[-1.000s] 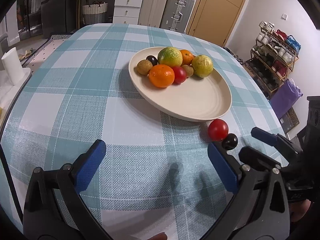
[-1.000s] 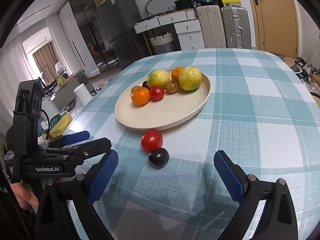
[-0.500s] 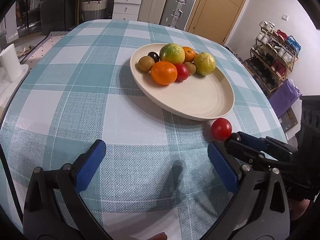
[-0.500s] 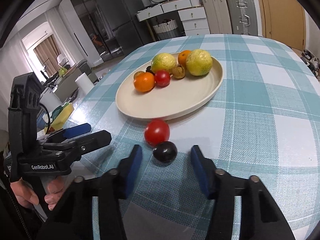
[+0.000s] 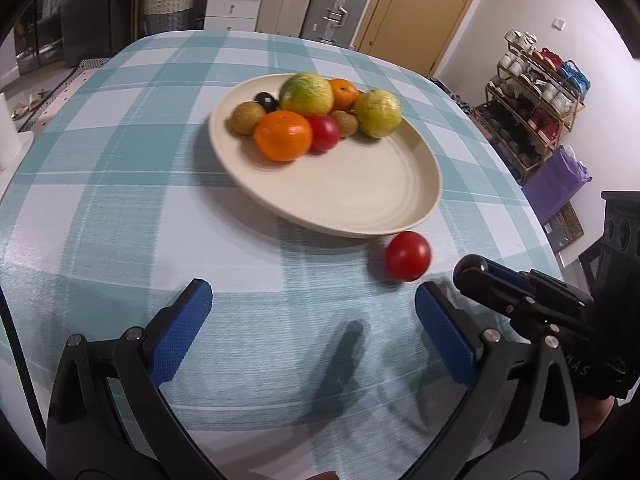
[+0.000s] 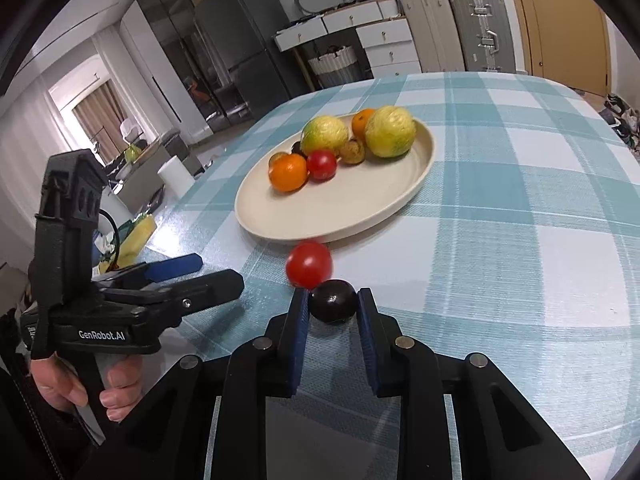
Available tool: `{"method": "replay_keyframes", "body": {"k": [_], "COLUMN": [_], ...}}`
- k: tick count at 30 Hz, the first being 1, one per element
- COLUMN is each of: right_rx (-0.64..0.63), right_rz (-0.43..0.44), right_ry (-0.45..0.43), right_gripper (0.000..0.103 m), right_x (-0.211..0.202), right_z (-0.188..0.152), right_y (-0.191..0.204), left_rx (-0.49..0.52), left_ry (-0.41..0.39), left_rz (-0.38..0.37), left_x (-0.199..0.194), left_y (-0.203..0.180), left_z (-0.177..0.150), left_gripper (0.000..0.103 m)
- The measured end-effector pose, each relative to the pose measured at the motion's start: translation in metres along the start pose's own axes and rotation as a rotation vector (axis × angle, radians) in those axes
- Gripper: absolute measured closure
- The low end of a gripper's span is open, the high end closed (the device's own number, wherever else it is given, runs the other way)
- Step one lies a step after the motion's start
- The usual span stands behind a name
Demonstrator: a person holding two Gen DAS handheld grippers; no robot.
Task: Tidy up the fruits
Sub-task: 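Grasp the remaining dark purple plum with the right tool, then grasp the last red tomato with the left tool while the right tool holds the plum, then carry the tomato and plum onto the plate and open both tools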
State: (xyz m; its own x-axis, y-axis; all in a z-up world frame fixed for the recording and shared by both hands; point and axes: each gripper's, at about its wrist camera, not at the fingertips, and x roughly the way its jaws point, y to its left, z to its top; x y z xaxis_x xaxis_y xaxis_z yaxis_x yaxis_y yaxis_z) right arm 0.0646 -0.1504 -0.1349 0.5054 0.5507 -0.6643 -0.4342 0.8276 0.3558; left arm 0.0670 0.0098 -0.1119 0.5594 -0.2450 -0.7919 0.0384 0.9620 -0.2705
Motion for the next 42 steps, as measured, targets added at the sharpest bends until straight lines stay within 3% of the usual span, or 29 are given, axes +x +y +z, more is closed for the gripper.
{"method": "replay_keyframes", "body": {"k": [17,22,23,26,28,29,42], "right_rx": [0.042,0.047,0.048,0.048,0.048,0.047,0.037], "right_rz": [0.007,0.027,0.031,0.041,0.044,0.045,0.031], "right_ry": [-0.069,-0.080,-0.082,-0.081,-0.080,-0.081,-0.087], "right_gripper": [0.078,0.078,0.078,0.078,0.078,0.078,0.078], "right_x": [-0.029,-0.032,-0.032,-0.033,-0.032,-0.033,-0.036], "right_z": [-0.004,-0.005,-0.005,-0.004,-0.004,-0.003,0.000], "right_y": [-0.032,-0.035,-0.035,-0.037,-0.038,-0.038,-0.035], "left_rx": [0.047,0.043,0.045,0.047,0.048,0.054,0.066], "left_ry": [0.016,0.000,-0.009,-0.009,-0.006,0.008,0.019], "left_rz": [0.008,-0.029,-0.051,-0.095,-0.110,-0.123,-0.218], "left_x": [0.026,0.027,0.027,0.027,0.028,0.029,0.011], "left_y": [-0.042,-0.047,-0.048,-0.050,-0.050,-0.050,-0.048], "left_z": [0.010,0.012,0.011,0.010,0.009,0.009,0.003], "left_gripper": [0.003,0.020,0.029,0.040,0.061,0.078,0.078]}}
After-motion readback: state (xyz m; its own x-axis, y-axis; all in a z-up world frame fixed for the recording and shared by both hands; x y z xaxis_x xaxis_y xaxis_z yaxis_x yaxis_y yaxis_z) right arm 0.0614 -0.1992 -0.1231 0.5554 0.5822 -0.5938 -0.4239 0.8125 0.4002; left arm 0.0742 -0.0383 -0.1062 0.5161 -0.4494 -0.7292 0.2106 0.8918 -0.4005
